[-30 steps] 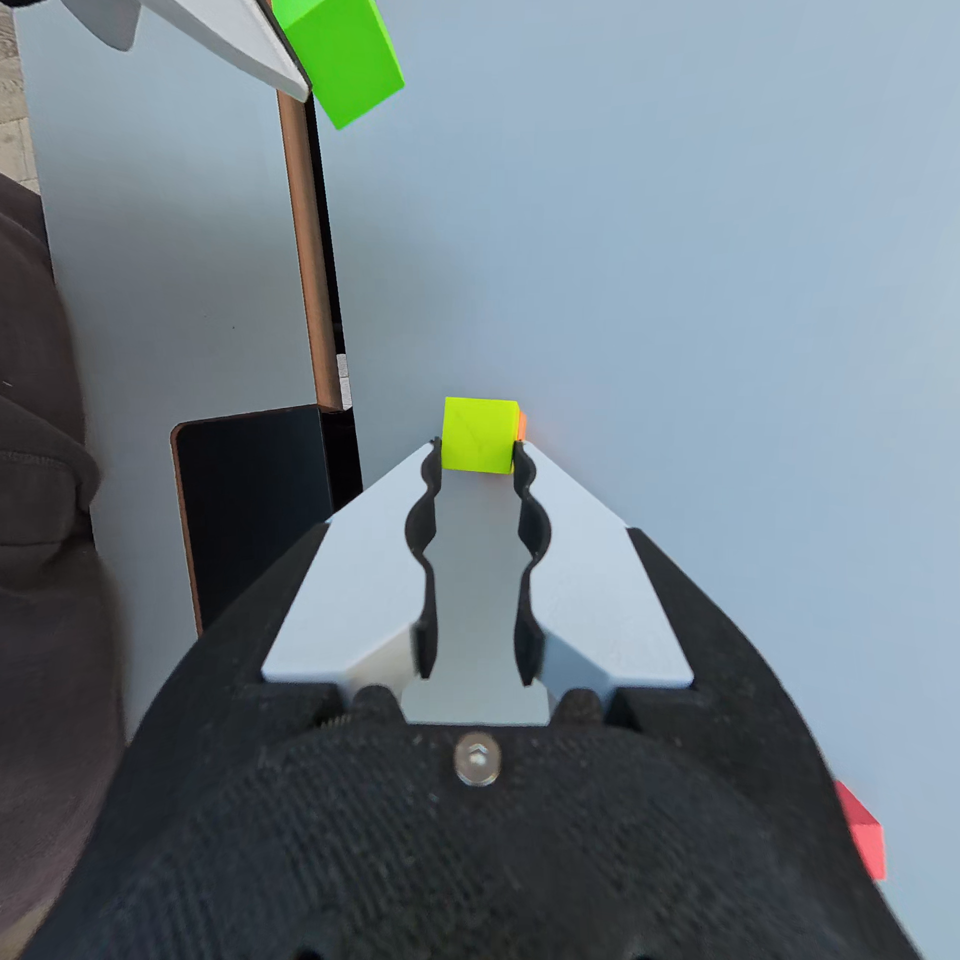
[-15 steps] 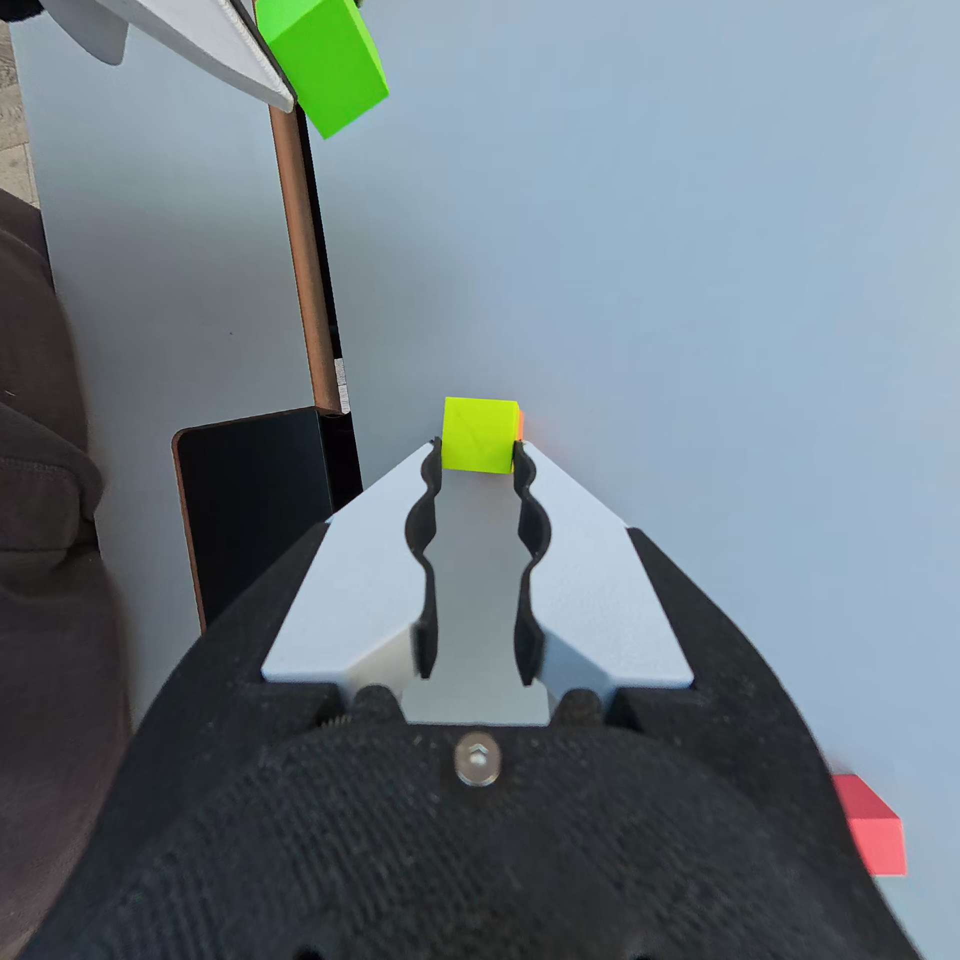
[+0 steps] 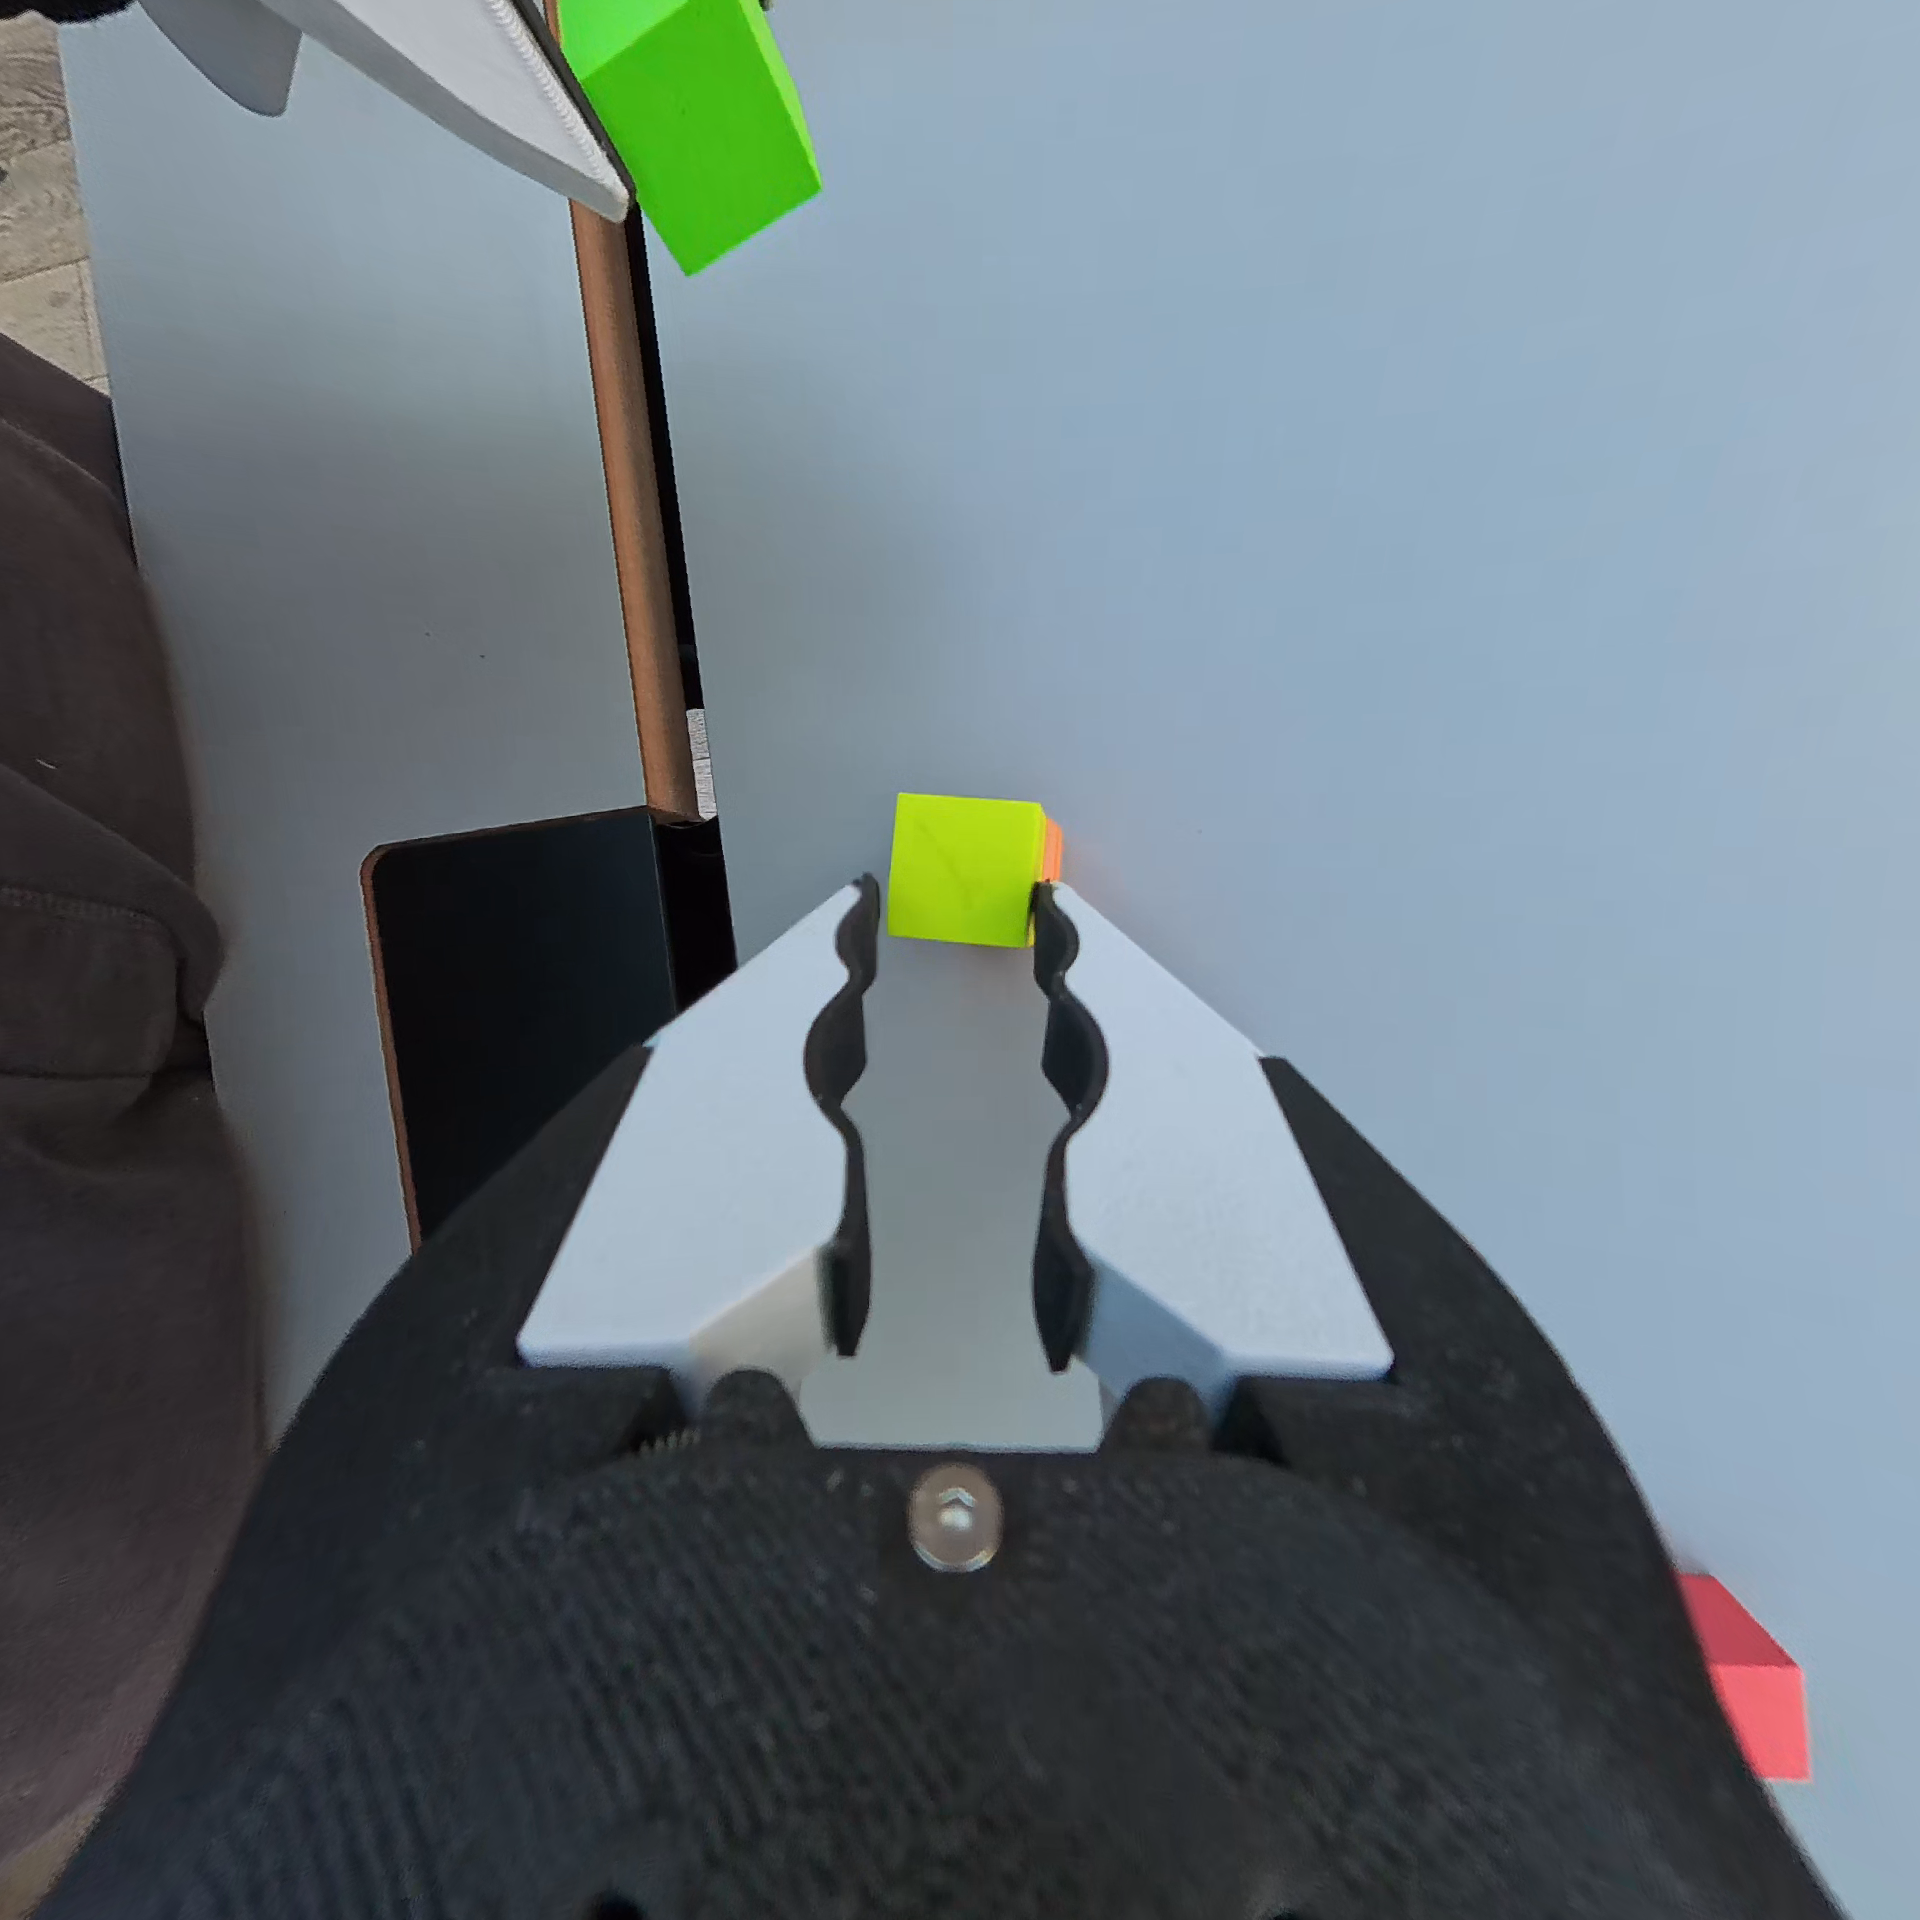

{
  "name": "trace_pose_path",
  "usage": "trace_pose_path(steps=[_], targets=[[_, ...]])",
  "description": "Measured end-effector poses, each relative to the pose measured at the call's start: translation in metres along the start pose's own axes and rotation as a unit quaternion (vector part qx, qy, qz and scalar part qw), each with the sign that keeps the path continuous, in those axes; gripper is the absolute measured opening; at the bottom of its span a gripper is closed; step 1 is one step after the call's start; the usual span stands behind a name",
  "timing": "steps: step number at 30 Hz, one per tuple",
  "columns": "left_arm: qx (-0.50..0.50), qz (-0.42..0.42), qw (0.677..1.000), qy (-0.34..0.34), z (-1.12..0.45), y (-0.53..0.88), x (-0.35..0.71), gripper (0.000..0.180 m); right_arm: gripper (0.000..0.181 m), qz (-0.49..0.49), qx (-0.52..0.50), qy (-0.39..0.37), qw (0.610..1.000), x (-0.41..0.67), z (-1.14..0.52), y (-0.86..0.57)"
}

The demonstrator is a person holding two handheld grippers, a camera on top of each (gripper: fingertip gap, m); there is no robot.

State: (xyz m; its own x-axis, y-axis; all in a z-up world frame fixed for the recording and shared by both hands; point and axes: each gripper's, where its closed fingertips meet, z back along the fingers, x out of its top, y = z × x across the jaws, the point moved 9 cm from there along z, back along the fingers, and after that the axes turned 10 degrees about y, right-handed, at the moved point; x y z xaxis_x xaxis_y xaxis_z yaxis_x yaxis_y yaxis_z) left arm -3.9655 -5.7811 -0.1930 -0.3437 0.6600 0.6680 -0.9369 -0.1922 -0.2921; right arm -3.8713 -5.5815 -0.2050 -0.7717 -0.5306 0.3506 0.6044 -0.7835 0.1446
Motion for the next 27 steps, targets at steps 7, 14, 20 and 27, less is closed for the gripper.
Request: trace_pose_path(steps=[7,14,20,27], targets=[[-0.044,-0.028,0.999,-0.006,-0.013,-0.012,0.013,0.034,0.052,-0.030,0.000,-0.034,0.999,-0.003,0.014,0.000],[-0.146,-0.165,0.975,0.030,-0.057,-0.055,0.045,0.034,0.048,-0.138,-0.044,-0.067,0.987,-0.038,0.030,-0.012],[-0.176,-0.219,0.957,0.074,-0.077,-0.059,0.061,0.034,0.043,-0.180,-0.059,-0.079,0.979,-0.062,0.036,-0.006],[-0.171,-0.217,0.957,0.093,-0.078,-0.055,0.067,0.034,0.042,-0.208,-0.055,-0.083,0.973,-0.078,0.029,0.000]])
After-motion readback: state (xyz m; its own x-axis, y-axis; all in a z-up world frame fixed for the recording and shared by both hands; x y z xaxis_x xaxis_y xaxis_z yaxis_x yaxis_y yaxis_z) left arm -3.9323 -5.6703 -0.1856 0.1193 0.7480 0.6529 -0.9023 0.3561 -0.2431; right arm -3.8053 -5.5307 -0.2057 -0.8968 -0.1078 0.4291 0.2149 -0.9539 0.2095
